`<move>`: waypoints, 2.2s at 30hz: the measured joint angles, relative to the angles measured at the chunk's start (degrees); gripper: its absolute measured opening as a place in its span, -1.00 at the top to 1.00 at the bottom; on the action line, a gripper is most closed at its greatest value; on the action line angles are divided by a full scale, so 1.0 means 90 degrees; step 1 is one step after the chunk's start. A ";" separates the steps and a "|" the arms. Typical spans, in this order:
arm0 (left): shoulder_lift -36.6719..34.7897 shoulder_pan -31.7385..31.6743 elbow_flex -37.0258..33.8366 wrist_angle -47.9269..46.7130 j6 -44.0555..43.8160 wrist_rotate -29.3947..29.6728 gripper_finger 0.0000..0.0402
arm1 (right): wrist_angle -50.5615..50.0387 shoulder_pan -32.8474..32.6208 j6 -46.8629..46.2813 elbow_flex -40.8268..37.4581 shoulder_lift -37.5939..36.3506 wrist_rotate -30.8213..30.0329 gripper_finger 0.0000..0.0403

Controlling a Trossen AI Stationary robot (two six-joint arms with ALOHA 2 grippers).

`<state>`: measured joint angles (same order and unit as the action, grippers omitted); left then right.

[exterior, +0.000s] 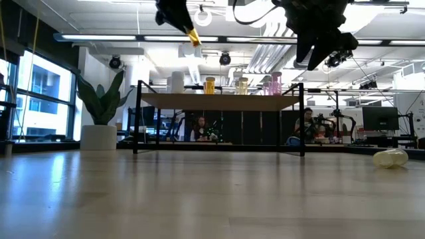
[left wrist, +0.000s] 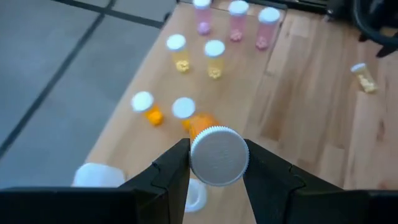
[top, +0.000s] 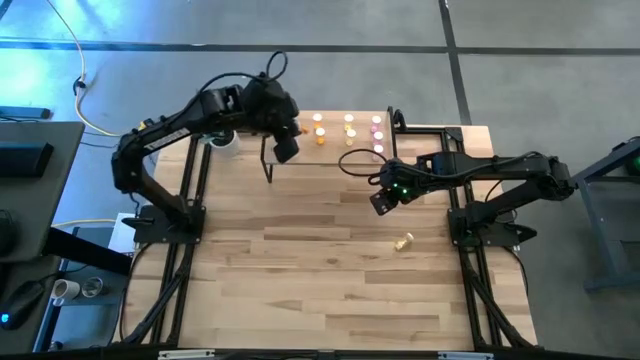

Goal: Pick and place medicine bottles onto shelf by color
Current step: Put the orange pill bottle on the shelf aligned with the other orange pill bottle

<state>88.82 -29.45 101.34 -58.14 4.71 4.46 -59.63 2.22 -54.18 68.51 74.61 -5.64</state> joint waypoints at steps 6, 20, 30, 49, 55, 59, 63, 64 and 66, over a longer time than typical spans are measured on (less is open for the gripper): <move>0.0676 0.0096 0.0467 -0.0464 -0.0002 -0.0163 0.37 | 0.0036 0.0000 0.0004 0.0000 0.0000 -0.0001 0.21; 0.1707 0.0162 0.0644 -0.0689 -0.0024 -0.0305 0.37 | 0.0045 0.0000 0.0020 0.0000 0.0000 -0.0032 0.21; 0.2032 0.0167 0.0644 -0.0562 -0.0007 -0.0306 0.37 | 0.0079 0.0000 0.0023 0.0000 0.0000 -0.0198 0.21; 0.2275 0.0160 0.0644 -0.0513 0.0100 -0.0275 0.37 | 0.0089 0.0000 0.0023 0.0000 0.0000 -0.0195 0.21; 0.2273 0.0162 0.0644 -0.0505 0.0097 -0.0256 0.37 | 0.0089 0.0000 0.0023 0.0000 0.0000 -0.0195 0.21; 0.2273 0.0160 0.0644 -0.0510 0.0102 -0.0256 0.37 | 0.0089 0.0000 0.0023 0.0000 0.0000 -0.0195 0.21; 0.2273 0.0162 0.0644 -0.0508 0.0100 -0.0256 0.37 | 0.0089 0.0000 0.0023 0.0000 0.0000 -0.0193 0.21; 0.2273 0.0162 0.0644 -0.0508 0.0100 -0.0256 0.37 | 0.0090 0.0000 0.0023 0.0000 0.0000 -0.0193 0.21; 0.2273 0.0162 0.0644 -0.0506 0.0100 -0.0236 0.37 | 0.0089 0.0000 0.0023 0.0000 0.0000 -0.0193 0.21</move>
<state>109.27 -27.99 107.13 -62.70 5.61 2.33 -58.83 2.22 -53.98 68.51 74.61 -7.38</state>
